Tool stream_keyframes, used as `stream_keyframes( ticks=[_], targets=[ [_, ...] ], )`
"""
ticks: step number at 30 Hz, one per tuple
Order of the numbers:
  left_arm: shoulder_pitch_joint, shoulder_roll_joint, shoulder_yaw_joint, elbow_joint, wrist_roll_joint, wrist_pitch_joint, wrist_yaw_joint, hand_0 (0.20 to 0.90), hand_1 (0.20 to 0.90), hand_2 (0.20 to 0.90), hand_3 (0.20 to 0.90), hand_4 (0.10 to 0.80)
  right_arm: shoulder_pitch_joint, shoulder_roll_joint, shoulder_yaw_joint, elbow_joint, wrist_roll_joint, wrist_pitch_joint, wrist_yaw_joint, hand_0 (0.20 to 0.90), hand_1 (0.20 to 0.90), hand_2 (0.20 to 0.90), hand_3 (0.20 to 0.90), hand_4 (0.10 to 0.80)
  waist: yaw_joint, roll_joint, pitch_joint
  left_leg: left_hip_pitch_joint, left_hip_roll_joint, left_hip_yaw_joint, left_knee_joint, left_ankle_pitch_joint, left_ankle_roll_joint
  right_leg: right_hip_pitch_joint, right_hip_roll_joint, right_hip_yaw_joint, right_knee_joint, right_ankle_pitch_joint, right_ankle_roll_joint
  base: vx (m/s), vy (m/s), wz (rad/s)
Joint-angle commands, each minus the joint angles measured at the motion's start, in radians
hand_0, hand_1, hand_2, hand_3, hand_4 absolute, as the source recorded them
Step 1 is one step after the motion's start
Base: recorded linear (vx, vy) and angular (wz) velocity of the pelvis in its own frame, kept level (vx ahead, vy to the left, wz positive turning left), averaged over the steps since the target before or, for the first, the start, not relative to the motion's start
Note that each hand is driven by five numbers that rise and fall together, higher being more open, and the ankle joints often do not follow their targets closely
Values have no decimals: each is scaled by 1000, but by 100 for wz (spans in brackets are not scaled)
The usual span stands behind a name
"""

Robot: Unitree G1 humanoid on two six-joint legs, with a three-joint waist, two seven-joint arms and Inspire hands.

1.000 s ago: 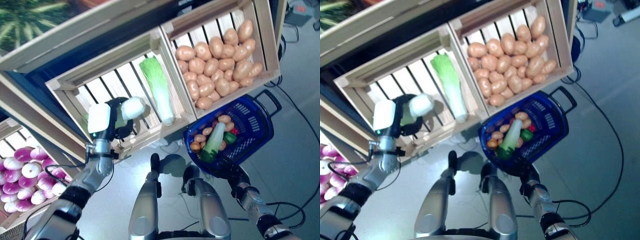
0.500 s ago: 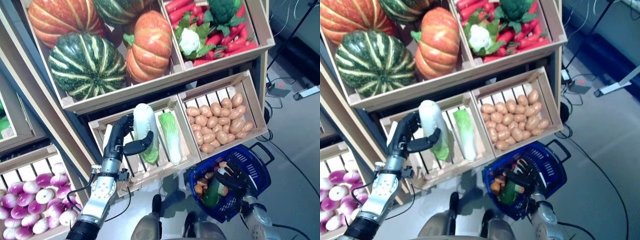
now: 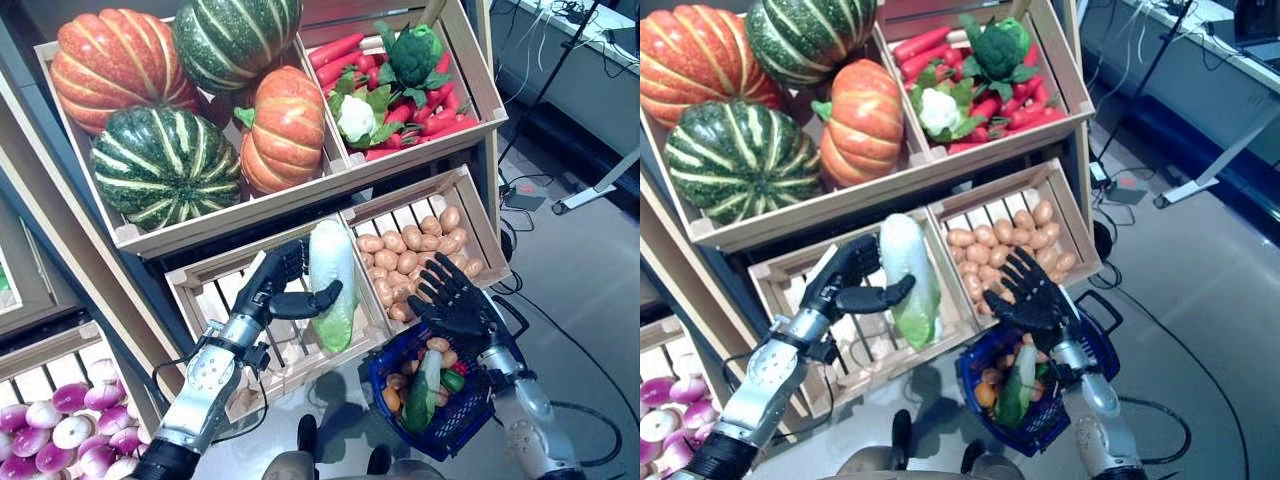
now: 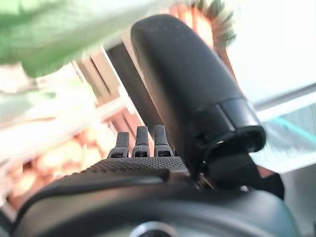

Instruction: Put vegetables into the basket

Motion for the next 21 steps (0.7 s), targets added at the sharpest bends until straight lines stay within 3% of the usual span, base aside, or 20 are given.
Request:
stream_keyframes(
  ticks=[1,9,21],
  targets=[
    [-151,25,-34,-84,-95,-74,-38,300,300,300,300,400,-87,-93,49,-87,100,73,152,900,900,900,900,800,8,-18,-85,73,-6,21,4,-140,-15,-31,-56,25,-57,128,41,0,0,0],
    [-171,42,-101,-95,-149,-75,-61,300,300,300,300,400,-145,-141,152,-114,137,157,225,900,900,900,900,800,19,-23,-108,87,-5,20,1,-148,-17,-14,-55,25,-74,128,43,0,0,0],
    [-161,49,-99,-116,-227,-102,-56,300,300,300,300,400,-163,-174,195,-92,171,287,271,900,900,900,900,800,29,-26,-137,84,-3,14,1,-149,-25,-7,-62,16,-104,147,50,5,-1,0]
  ],
)
